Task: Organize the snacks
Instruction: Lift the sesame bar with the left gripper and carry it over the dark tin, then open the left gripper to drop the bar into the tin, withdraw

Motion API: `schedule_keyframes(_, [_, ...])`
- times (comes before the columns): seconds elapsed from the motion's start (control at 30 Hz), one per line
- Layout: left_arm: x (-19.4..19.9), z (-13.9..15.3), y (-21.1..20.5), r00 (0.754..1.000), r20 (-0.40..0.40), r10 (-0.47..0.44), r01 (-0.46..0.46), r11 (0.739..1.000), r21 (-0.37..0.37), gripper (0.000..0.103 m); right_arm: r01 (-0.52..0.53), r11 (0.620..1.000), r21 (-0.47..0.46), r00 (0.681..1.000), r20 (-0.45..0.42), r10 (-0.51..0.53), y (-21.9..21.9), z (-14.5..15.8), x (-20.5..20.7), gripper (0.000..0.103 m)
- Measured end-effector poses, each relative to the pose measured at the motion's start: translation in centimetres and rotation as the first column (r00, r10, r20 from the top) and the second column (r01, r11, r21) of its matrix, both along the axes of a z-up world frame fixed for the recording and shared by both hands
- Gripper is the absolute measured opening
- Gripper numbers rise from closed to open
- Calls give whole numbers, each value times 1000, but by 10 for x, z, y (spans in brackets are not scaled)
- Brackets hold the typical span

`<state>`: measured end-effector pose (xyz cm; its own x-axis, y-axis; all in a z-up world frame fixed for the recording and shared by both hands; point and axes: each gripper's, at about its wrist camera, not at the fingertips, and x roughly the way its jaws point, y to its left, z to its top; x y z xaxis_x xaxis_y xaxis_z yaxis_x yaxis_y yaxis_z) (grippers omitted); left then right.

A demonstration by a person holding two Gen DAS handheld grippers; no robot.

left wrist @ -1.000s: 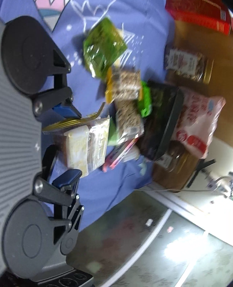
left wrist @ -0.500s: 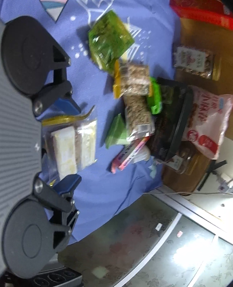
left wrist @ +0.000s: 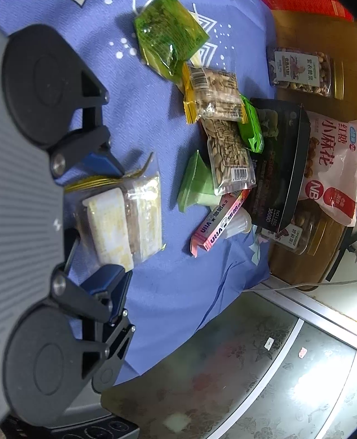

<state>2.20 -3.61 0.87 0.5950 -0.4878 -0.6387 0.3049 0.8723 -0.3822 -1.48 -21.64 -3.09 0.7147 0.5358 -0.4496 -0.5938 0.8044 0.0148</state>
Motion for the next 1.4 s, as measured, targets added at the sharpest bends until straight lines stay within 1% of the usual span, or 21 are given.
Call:
schedule_keyframes(0.03, [1,0,0,1000,0,-2,2,1000,-3,69,-4,1000,-3,1000,2,4,2,0,0,70])
schedule_keyframes(0.1, [2,2,-1,1000,5,-6,6,1000,-4,66,-24,1000,-1,1000,4,24,5,1,0,57])
schedule_keyframes(0.17, [3,6,-1,1000,12,-6,6,1000,-6,64,-27,1000,-2,1000,14,27,8,5,0,54])
schedule_keyframes(0.2, [4,10,0,1000,19,-4,4,1000,-6,62,-27,1000,6,999,17,27,8,8,2,54])
schedule_keyframes(0.27, [6,19,4,999,39,-2,2,1000,-15,61,-25,999,32,999,24,25,7,14,7,53])
schedule_keyframes(0.4, [19,51,7,994,111,-1,4,1000,-23,61,-30,999,45,995,101,25,10,37,22,53])
schedule_keyframes(0.47, [35,67,8,989,147,1,2,1000,-19,61,-28,999,44,989,144,21,14,53,37,53])
schedule_keyframes(0.57, [73,93,8,979,203,5,-3,1000,-12,61,-16,998,60,980,197,4,18,75,67,53])
schedule_keyframes(0.63, [100,103,7,972,234,12,-12,1000,-3,61,-3,997,77,977,213,-14,21,88,93,53])
schedule_keyframes(0.7, [131,109,5,967,253,26,-29,1000,7,61,11,996,88,978,206,-29,24,95,117,53])
schedule_keyframes(0.77, [160,109,4,967,251,40,-46,999,17,61,23,995,93,983,181,-39,26,99,146,53])
schedule_keyframes(0.83, [187,103,4,972,228,54,-60,998,18,61,34,995,94,988,149,-47,26,95,174,53])
schedule_keyframes(0.9, [210,94,4,977,199,71,-75,997,15,61,52,996,76,988,144,-62,27,89,191,53])
schedule_keyframes(0.97, [227,82,3,982,167,87,-91,996,16,61,74,996,51,985,152,-81,30,83,200,54])
schedule_keyframes(1.0, [233,77,4,984,150,97,-100,995,18,61,91,995,42,984,153,-96,31,80,205,56])
schedule_keyframes(1.07, [237,71,7,986,133,103,-103,995,-8,62,113,993,46,979,164,-119,27,77,206,57])
schedule_keyframes(1.13, [232,73,13,982,156,109,-105,994,-38,65,119,991,61,974,186,-128,19,76,198,57])
schedule_keyframes(1.23, [215,82,24,968,218,125,-117,992,-52,69,116,990,77,967,221,-130,6,76,177,57])
schedule_keyframes(1.27, [211,85,26,962,241,128,-121,992,-42,70,115,990,79,967,220,-130,2,76,174,56])
schedule_keyframes(1.33, [205,90,31,947,285,150,-159,987,10,72,122,990,72,968,210,-134,-4,72,167,56])
schedule_keyframes(1.4, [207,91,38,935,300,191,-215,975,51,75,141,988,54,969,199,-149,-6,67,168,56])
